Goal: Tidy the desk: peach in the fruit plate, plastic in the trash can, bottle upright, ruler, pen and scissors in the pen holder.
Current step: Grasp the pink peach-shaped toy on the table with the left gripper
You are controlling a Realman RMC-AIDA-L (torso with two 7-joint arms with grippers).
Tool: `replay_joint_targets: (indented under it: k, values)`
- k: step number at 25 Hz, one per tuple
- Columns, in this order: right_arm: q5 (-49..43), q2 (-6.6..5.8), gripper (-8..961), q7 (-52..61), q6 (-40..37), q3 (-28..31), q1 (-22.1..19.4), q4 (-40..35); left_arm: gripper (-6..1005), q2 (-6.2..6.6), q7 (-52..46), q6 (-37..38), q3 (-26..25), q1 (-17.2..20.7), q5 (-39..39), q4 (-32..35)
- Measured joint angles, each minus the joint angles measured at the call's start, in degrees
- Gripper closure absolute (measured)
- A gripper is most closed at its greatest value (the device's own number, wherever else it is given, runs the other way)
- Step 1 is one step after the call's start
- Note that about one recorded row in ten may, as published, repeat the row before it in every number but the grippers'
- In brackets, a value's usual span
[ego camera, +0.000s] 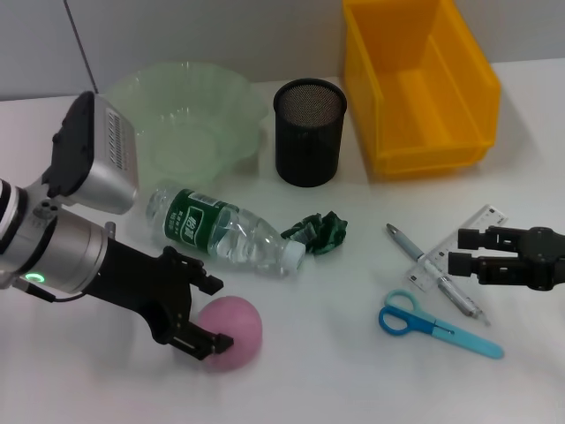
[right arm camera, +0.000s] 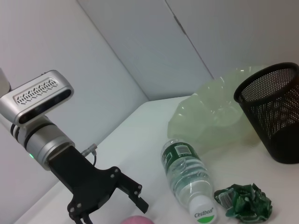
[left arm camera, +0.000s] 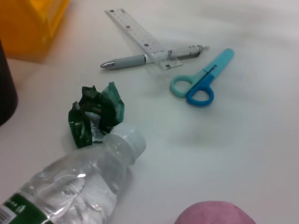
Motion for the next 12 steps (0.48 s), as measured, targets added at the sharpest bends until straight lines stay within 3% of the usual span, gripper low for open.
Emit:
replay_joint_targets:
  k: [12]
  values:
    - [-0.3,-0.03,122,0.2,-0.1,0.0,0.0,0.0,226,-0.06,0.6,0.4,0.2,0.4,-0.4,-0.5]
